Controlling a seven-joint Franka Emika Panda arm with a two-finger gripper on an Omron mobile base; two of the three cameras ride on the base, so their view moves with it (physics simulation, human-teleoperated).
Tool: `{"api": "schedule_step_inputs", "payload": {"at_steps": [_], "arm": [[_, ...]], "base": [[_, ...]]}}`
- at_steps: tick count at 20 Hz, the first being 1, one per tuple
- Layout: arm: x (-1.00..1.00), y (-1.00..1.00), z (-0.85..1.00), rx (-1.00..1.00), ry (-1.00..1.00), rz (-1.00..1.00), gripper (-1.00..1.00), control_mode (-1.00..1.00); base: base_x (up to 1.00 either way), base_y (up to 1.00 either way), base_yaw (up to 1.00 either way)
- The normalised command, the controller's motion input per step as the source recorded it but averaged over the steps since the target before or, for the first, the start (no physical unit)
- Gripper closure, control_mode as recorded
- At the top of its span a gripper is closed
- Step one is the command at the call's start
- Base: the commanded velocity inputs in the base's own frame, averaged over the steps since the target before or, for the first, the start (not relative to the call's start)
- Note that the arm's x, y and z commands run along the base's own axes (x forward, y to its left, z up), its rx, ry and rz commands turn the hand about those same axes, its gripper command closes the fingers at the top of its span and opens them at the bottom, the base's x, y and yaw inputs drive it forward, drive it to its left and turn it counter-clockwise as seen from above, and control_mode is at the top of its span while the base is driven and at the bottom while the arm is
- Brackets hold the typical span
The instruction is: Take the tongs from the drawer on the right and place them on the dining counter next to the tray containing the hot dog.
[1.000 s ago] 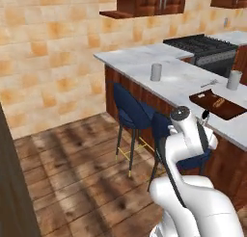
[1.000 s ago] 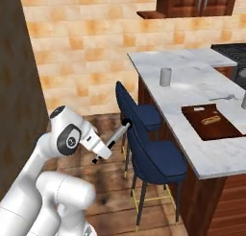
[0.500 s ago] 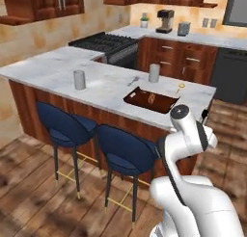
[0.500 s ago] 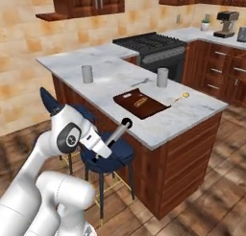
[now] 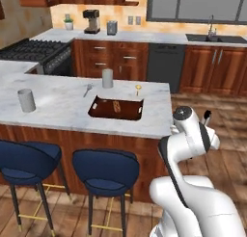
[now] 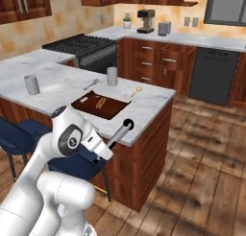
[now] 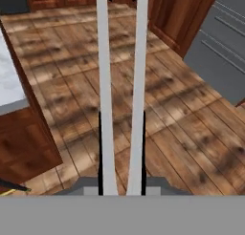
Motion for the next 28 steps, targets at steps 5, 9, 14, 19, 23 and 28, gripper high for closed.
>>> {"api": "schedule_step_inputs", "payload": {"at_steps": [5, 9, 14, 19, 23, 28], "arm": [[0.0, 0.0, 0.0, 0.0, 0.0, 0.0, 1.0, 1.0], [0.0, 0.0, 0.0, 0.0, 0.0, 0.0, 1.0, 1.0], [0.0, 0.0, 0.0, 0.0, 0.0, 0.0, 1.0, 1.0], [0.0, 0.0, 0.0, 0.0, 0.0, 0.0, 1.0, 1.0], [0.0, 0.0, 0.0, 0.0, 0.0, 0.0, 1.0, 1.0], [0.0, 0.0, 0.0, 0.0, 0.0, 0.0, 1.0, 1.0]], "base": [[0.19, 0.14, -0.13], [0.61, 0.33, -0.04], [0.82, 0.0, -0.09], [1.0, 0.0, -0.15], [1.0, 0.05, -0.19], [0.53, -0.44, -0.03]]}}
